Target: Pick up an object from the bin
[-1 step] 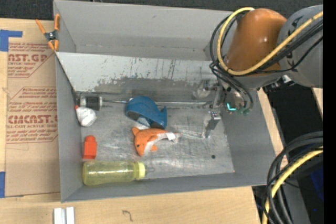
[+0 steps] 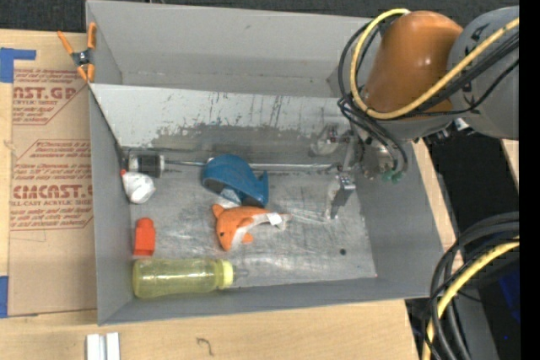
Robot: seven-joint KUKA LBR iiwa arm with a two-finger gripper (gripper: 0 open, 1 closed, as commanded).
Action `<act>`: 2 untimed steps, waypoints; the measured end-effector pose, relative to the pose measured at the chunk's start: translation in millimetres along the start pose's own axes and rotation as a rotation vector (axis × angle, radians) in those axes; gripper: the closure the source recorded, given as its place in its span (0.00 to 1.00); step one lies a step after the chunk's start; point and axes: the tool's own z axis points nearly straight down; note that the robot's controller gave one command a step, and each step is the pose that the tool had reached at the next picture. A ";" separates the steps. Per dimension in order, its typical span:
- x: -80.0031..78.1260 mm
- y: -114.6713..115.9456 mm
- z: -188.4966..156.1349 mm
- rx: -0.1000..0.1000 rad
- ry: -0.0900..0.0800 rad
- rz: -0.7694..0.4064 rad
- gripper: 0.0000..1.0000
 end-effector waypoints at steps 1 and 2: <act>5.1 29.8 53.5 0.001 -0.006 -0.049 0.00; 9.3 43.7 90.4 -0.002 0.006 -0.049 0.00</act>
Offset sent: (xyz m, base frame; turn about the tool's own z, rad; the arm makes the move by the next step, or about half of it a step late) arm -0.0097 0.0471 -0.0513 -0.0002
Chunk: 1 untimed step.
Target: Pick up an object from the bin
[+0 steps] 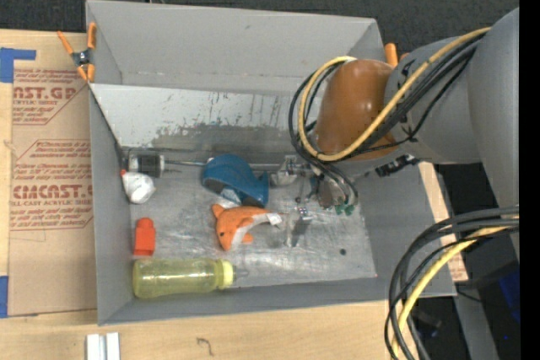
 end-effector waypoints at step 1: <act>1.1 15.9 24.4 0.002 -0.008 -0.060 1.00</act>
Offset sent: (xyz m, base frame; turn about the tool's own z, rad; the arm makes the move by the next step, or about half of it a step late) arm 0.0000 0.0000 0.0000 0.0000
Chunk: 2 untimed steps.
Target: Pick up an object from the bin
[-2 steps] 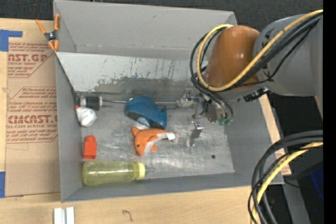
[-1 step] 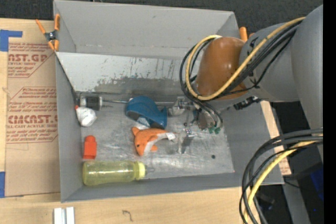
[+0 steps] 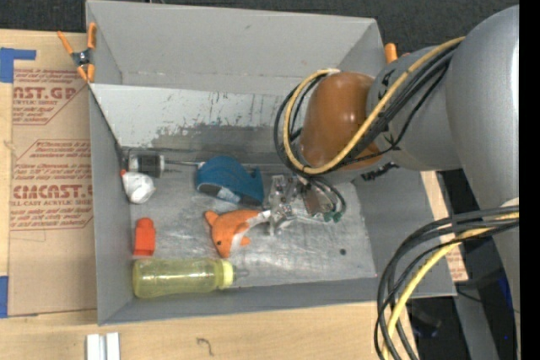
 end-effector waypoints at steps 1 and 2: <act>0.0 0.0 0.0 0.000 0.000 0.000 1.00; -7.9 -13.8 -178.0 0.001 -0.007 -0.054 1.00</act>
Offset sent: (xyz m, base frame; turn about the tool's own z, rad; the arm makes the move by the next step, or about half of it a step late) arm 0.0067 -0.0135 0.1738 -0.0541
